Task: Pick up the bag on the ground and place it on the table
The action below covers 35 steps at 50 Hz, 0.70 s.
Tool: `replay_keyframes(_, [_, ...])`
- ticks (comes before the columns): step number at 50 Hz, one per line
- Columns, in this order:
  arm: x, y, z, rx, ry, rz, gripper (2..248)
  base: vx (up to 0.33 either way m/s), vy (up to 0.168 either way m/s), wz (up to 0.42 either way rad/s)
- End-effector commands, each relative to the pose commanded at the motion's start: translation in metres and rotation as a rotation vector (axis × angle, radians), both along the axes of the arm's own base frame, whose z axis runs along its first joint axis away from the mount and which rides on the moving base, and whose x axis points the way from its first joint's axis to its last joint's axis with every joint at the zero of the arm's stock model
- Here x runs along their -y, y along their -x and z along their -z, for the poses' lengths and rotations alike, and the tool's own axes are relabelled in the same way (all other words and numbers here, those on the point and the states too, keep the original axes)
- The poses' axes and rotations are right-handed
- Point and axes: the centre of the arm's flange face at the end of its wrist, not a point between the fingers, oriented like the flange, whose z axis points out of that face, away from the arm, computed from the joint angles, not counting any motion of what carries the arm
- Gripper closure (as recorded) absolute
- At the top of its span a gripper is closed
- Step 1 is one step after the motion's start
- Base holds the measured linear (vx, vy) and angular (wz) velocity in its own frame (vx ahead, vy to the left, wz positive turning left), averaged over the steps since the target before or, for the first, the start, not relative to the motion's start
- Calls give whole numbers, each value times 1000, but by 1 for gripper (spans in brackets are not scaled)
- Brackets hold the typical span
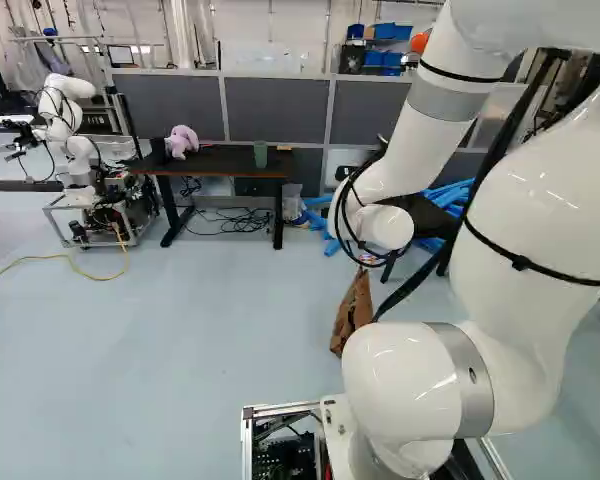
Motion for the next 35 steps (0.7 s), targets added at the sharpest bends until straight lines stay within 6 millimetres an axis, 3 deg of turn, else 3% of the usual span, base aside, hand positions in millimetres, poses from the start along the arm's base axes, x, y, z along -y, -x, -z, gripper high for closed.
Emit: replay_keyframes(35, [47,-56,50,-195,-46,93,3,0,0,0])
